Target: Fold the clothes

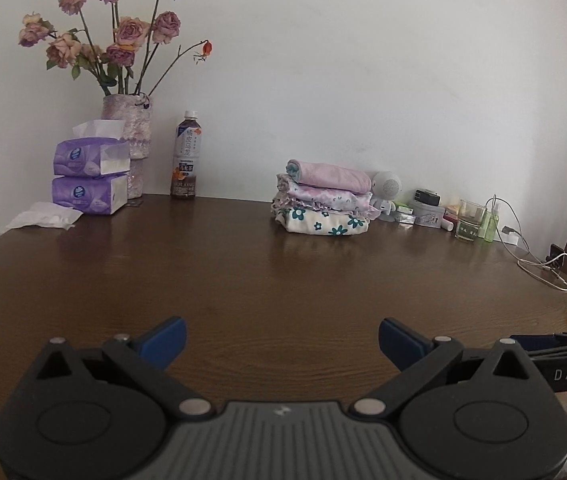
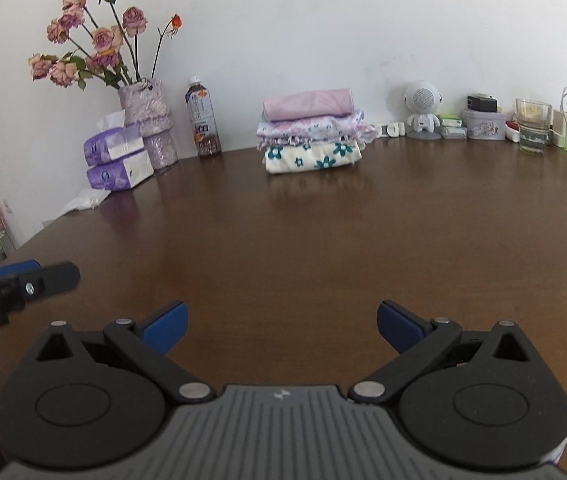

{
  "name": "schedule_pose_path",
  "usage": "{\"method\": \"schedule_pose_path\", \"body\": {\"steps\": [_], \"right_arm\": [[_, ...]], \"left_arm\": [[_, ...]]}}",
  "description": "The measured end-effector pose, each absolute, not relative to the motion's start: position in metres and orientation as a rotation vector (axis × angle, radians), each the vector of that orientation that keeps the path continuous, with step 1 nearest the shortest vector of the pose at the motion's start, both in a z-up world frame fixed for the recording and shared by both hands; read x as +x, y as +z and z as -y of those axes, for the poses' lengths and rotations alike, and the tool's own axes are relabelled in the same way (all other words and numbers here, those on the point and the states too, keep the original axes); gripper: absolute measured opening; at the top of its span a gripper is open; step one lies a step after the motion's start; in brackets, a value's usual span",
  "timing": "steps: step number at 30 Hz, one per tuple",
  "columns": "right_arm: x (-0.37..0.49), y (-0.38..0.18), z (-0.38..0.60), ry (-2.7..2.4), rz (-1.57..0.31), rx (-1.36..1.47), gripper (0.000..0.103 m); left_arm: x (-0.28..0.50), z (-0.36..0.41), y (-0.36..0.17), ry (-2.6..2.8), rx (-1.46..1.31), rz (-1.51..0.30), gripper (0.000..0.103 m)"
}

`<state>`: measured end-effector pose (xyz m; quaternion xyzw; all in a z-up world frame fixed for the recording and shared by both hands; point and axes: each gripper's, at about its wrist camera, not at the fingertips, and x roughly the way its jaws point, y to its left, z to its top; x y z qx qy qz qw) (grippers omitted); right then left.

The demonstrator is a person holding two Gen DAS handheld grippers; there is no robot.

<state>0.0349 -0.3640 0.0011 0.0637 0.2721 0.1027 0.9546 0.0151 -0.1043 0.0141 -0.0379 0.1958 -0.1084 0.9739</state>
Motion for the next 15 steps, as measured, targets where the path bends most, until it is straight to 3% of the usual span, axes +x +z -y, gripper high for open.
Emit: {"method": "schedule_pose_path", "body": {"steps": [15], "right_arm": [[0.000,-0.009,0.338,0.181,-0.515,0.047,0.103]], "left_arm": [[-0.015,0.114,-0.005,-0.238,0.002,-0.362,0.103]]}}
